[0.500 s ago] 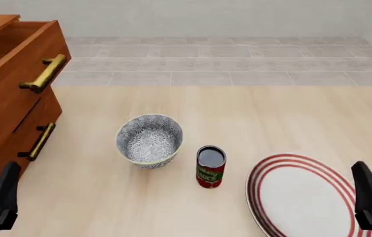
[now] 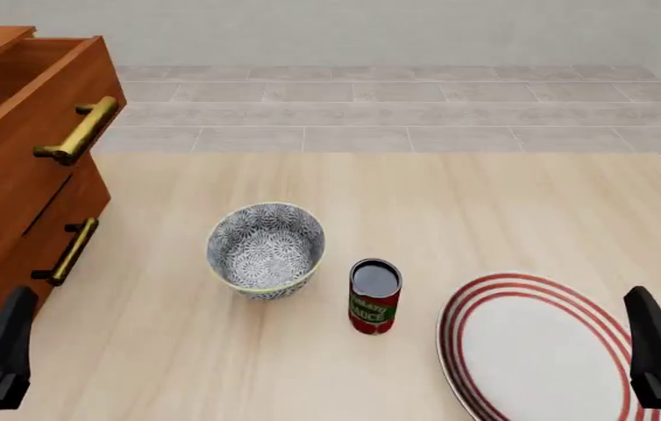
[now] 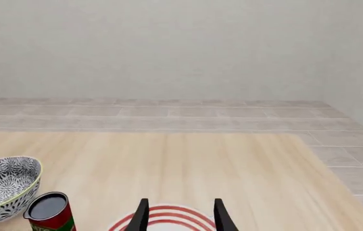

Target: Put the bowl on top of the cabinet.

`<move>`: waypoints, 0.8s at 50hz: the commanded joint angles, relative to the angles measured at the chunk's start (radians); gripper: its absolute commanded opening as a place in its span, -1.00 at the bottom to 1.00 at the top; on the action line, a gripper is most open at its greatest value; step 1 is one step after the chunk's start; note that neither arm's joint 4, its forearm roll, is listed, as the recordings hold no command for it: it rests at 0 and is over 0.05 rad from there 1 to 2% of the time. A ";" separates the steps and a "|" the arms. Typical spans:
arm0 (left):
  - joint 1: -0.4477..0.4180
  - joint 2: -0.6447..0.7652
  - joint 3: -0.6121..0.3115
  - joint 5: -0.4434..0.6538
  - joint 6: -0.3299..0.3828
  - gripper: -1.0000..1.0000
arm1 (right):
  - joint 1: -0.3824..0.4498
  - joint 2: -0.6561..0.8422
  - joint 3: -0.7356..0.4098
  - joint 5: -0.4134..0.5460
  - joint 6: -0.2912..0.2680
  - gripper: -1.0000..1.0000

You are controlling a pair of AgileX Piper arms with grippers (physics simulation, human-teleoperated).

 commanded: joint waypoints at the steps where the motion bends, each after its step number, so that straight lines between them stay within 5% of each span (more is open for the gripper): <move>1: -0.037 0.002 -0.036 0.040 0.056 1.00 | 0.000 0.002 0.002 0.000 -0.003 1.00; 21: -0.220 0.136 -0.145 0.109 0.059 1.00 | 0.005 0.031 0.003 -0.016 -0.012 1.00; 40: -0.385 0.435 -0.212 -0.024 0.050 1.00 | 0.007 0.037 0.003 -0.020 -0.020 1.00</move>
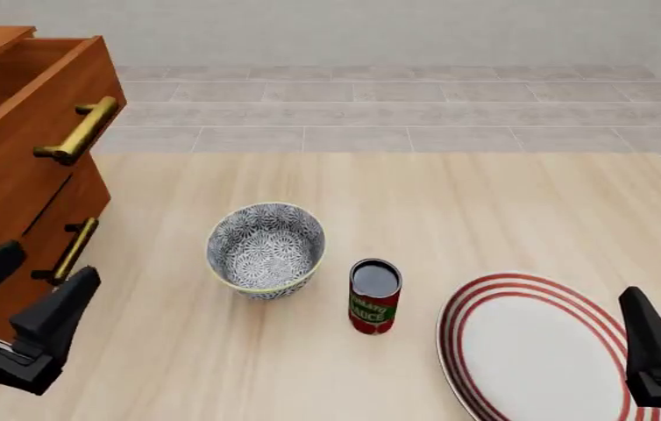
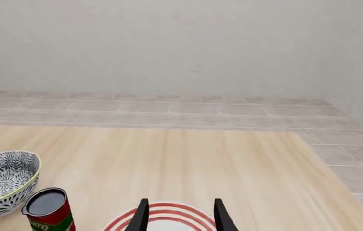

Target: Put the bowl on top of the cabinet.

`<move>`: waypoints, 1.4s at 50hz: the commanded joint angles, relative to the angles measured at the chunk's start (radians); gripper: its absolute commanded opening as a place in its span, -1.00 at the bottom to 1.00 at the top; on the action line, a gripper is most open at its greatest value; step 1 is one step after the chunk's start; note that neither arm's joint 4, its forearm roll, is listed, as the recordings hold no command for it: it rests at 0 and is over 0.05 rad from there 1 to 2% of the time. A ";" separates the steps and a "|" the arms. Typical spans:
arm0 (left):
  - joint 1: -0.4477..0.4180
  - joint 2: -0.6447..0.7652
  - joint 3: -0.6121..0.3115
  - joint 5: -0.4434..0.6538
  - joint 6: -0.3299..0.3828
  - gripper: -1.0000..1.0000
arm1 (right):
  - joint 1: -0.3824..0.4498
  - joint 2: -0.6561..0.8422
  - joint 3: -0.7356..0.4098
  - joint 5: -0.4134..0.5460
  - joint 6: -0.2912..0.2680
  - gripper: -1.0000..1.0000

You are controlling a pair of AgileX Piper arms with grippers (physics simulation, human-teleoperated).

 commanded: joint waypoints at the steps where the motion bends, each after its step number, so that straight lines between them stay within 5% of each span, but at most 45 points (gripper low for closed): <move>1: -0.081 0.160 -0.036 -0.069 -0.001 1.00 | 0.000 0.007 0.000 -0.004 -0.004 1.00; 27: -0.175 0.655 -0.104 -0.336 -0.029 1.00 | -0.008 -0.014 0.000 0.011 -0.012 1.00; 39: -0.116 0.844 -0.095 -0.497 0.019 1.00 | -0.008 -0.015 0.000 0.012 -0.013 1.00; 70: -0.068 1.191 -0.259 -0.538 -0.017 1.00 | -0.011 -0.028 -0.001 0.021 -0.019 1.00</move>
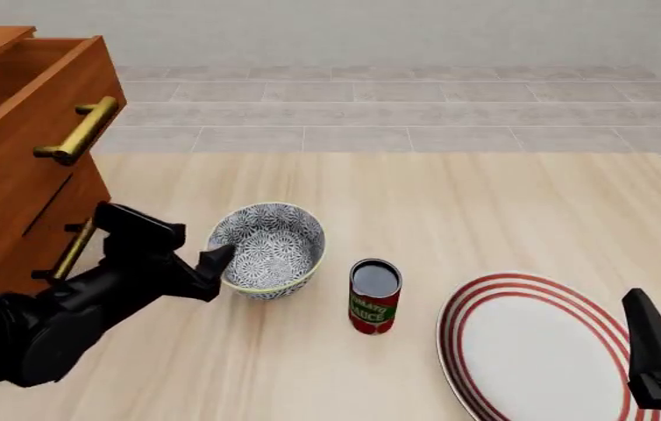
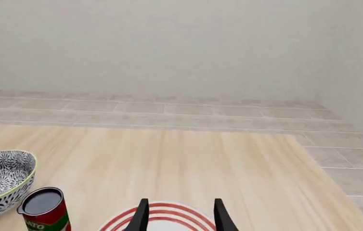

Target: Put the bowl on top of the cabinet.

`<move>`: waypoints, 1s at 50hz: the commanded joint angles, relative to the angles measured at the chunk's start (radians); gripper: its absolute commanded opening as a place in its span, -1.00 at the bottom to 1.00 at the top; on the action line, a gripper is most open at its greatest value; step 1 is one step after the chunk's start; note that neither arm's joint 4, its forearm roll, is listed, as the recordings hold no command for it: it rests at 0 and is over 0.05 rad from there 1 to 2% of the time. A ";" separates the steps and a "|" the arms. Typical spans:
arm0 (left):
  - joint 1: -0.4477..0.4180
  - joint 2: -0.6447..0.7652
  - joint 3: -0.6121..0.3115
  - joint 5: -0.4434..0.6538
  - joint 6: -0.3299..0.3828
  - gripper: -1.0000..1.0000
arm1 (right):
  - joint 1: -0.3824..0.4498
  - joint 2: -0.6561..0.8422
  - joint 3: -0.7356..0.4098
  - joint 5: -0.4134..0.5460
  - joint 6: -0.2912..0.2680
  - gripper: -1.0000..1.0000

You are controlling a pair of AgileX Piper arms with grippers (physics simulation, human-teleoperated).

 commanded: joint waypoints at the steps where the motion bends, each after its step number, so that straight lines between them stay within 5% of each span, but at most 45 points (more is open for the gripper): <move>1: 0.019 0.096 -0.065 0.006 -0.016 1.00 | 0.000 -0.002 0.000 0.001 -0.001 1.00; 50: 0.035 0.369 -0.214 0.047 -0.148 1.00 | -0.001 -0.007 -0.002 0.001 0.003 1.00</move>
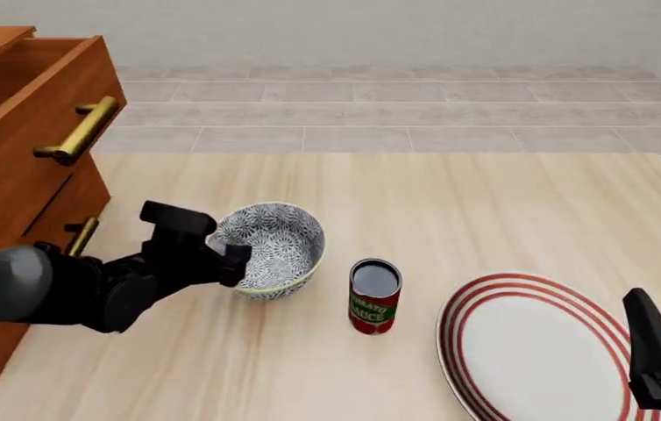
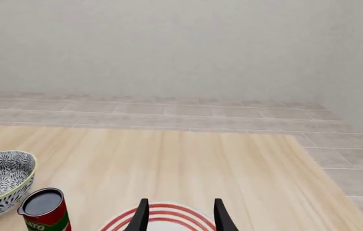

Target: Put the bowl on top of the cabinet.

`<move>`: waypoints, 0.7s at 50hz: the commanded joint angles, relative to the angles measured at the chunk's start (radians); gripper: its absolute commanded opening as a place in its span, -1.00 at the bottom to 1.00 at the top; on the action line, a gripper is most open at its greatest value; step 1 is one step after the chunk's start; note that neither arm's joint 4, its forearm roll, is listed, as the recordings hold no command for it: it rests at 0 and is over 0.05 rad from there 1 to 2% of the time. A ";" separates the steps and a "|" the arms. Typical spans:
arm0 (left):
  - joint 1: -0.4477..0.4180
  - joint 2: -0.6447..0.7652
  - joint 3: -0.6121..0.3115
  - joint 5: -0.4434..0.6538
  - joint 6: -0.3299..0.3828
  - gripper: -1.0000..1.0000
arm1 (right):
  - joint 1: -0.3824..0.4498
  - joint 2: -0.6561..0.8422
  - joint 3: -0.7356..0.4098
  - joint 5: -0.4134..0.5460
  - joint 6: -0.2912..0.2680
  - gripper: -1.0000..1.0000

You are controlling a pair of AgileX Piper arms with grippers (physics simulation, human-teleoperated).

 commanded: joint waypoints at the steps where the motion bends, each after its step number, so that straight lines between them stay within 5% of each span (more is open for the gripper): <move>1: 0.001 0.049 -0.025 0.012 -0.028 1.00 | -0.001 -0.003 -0.001 0.000 0.001 1.00; 20: 0.013 0.107 -0.033 -0.007 -0.055 1.00 | -0.004 -0.004 -0.001 -0.003 0.006 1.00; 21: 0.010 0.112 -0.033 -0.007 -0.065 -1.00 | -0.005 -0.004 0.000 -0.003 0.006 1.00; 35: 0.032 0.077 0.000 -0.012 -0.059 -1.00 | -0.004 -0.004 -0.001 0.000 0.002 1.00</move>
